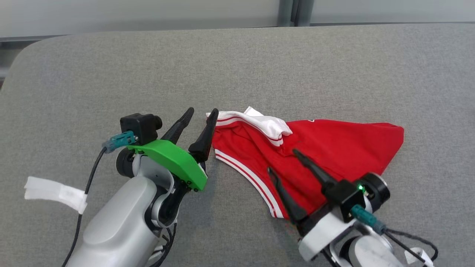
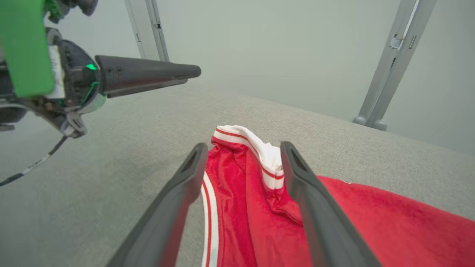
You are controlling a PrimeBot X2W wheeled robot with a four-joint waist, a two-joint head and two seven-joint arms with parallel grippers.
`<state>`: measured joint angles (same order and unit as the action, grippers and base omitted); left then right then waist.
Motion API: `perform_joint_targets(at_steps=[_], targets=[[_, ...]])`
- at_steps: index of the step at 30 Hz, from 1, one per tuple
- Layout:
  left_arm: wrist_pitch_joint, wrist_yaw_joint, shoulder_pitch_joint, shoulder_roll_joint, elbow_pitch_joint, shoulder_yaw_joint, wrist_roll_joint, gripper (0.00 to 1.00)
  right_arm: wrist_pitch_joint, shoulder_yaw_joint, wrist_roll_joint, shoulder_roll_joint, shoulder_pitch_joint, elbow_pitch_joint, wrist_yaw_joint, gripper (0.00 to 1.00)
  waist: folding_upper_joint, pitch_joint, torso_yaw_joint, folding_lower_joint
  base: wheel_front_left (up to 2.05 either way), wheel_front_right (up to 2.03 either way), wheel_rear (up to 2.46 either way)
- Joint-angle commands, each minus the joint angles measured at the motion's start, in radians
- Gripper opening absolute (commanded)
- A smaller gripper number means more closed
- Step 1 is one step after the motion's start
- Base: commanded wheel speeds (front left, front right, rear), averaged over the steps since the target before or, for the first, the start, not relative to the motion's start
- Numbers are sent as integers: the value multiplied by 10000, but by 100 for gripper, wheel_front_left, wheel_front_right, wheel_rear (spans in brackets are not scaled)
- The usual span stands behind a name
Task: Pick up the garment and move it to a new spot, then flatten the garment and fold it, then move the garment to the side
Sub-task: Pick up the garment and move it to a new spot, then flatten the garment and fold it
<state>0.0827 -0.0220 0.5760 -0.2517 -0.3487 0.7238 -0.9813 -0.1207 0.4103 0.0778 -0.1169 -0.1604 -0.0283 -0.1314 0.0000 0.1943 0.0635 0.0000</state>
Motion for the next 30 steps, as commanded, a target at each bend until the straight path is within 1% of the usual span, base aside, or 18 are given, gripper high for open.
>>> perform_joint_targets(at_steps=[1,6,9,12,17,22,24,25,26,28,30], targets=[[118,-56,-180,-65,79,-50,89,100,106,97,71,-110,280,108,14,100,0,-62,74,0,0,0,0],[577,-183,-764,-364,868,-403,-134,100,888,476,-21,-706,1443,908,14,100,0,-18,172,0,0,0,0],[729,-349,-1186,-559,1568,-585,-278,100,1259,262,-215,-1046,1969,1364,14,100,0,36,172,0,0,0,0],[942,-634,-1595,-764,2320,-656,-135,100,1604,167,-477,-1258,2297,1432,13,100,0,102,178,0,0,0,0],[1145,-1186,-2179,-1087,3304,-507,369,100,1993,55,-718,-1304,2250,938,14,100,0,215,377,0,0,0,0],[1259,-1754,-2719,-1527,3724,-472,876,100,2536,-31,-1008,-1417,2224,123,14,100,0,192,702,0,0,0,0],[1326,-1938,-2982,-1633,3795,-573,835,100,2694,-49,-1171,-1434,2073,-198,14,100,0,211,791,0,0,0,0],[1368,-2016,-3110,-1703,3796,-633,828,100,2668,-3,-1177,-1425,1961,-327,14,75,0,211,841,0,0,0,0],[1415,-2073,-3226,-1783,3783,-698,860,100,2593,-55,-1174,-1361,1841,-406,14,0,0,206,900,0,0,0,0],[1489,-2152,-3517,-1849,3797,-857,708,100,2498,-57,-1053,-1250,1613,-417,14,0,0,177,990,0,0,0,0],[1568,-2239,-3779,-1952,3802,-1058,648,100,2444,-66,-919,-1170,1257,-152,14,0,0,133,1060,0,0,0,0]])
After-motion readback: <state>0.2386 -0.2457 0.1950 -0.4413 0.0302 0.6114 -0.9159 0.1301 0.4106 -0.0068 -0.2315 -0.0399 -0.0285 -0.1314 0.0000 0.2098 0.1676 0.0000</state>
